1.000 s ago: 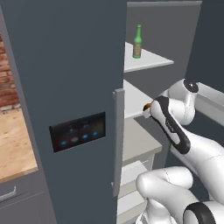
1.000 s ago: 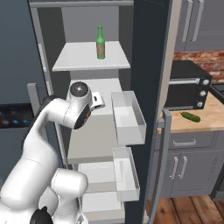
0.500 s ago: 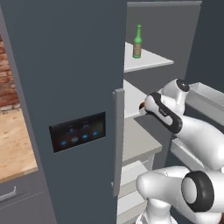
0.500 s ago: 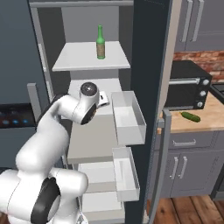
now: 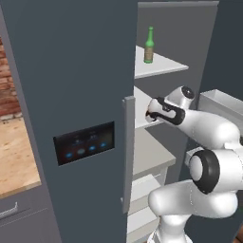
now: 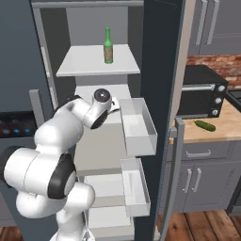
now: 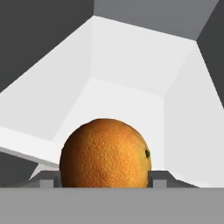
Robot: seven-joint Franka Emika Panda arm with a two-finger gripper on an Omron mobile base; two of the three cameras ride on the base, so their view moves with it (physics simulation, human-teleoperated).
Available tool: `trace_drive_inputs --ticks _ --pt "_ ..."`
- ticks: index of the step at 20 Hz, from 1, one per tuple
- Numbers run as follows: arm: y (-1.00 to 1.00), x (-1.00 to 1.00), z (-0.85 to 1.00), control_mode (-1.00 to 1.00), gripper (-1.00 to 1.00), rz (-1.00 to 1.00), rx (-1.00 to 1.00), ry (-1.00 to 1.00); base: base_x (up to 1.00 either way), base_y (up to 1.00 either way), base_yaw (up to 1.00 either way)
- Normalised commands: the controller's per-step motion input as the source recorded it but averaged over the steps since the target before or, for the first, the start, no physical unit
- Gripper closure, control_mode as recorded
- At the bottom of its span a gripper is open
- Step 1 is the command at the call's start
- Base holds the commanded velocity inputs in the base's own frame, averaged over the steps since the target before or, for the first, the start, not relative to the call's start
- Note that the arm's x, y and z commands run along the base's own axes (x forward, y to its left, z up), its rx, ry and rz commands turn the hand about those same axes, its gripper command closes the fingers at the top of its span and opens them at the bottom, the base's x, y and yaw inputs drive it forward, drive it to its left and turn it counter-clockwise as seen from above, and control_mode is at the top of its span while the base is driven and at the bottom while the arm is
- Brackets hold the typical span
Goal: Place the beer on the top shelf of the fridge to keep it out of children's reach, and place the cucumber and orange on lower shelves for easy access.
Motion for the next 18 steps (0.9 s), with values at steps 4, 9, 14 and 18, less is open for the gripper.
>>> trace_drive_inputs --ticks 4,9,14,18 --pt "0.0 0.63 -0.2 -1.0 1.0 0.03 0.0 0.0 0.0 0.0 0.0" --pt "0.0 0.63 -0.2 -1.0 1.0 0.03 0.0 0.0 0.0 0.0 0.0" --pt "0.0 0.65 -0.14 -1.0 1.0 0.01 0.0 0.0 0.0 0.0 0.0" --pt "0.0 0.61 -0.06 -1.0 1.0 0.0 0.0 0.0 0.0 0.0 0.0"
